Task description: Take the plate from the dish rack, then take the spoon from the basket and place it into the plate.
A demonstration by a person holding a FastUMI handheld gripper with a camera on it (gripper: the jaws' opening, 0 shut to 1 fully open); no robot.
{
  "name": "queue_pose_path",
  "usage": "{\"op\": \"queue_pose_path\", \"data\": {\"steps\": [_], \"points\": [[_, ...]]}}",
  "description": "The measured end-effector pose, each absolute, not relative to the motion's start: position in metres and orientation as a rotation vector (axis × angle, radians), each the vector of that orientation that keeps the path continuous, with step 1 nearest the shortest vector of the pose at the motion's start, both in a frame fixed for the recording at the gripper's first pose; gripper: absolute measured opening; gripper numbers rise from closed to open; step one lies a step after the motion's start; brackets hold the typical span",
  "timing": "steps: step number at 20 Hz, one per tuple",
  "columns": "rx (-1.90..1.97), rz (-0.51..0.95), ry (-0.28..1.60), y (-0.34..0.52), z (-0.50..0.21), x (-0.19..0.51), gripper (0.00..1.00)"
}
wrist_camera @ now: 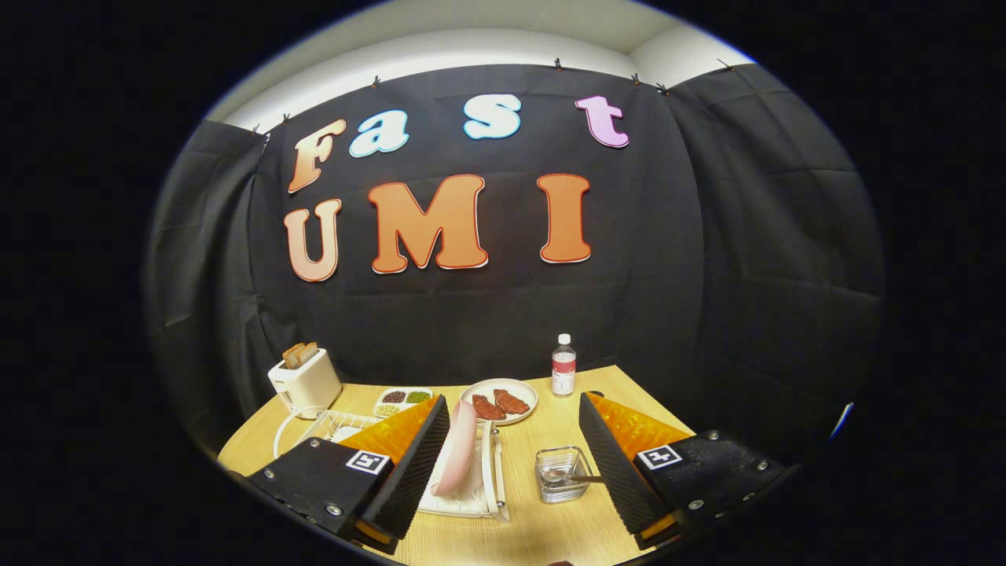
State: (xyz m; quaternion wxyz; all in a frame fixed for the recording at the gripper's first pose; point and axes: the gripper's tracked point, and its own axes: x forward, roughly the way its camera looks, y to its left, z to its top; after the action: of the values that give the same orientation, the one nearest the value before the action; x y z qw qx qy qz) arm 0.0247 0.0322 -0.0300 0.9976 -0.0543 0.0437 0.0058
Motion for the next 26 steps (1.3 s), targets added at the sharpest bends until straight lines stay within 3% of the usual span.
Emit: {"op": "queue_pose_path", "data": {"steps": [17, 21, 24, 26], "points": [[-0.185, 0.045, 0.322, 0.078, -0.121, 0.096, 0.98], [-0.214, 0.007, 0.348, 0.077, -0.138, 0.108, 0.90], [-0.238, -0.013, 0.369, 0.079, -0.147, 0.115, 0.75], [-0.246, -0.018, 0.378, 0.084, -0.152, 0.122, 0.71]]}}
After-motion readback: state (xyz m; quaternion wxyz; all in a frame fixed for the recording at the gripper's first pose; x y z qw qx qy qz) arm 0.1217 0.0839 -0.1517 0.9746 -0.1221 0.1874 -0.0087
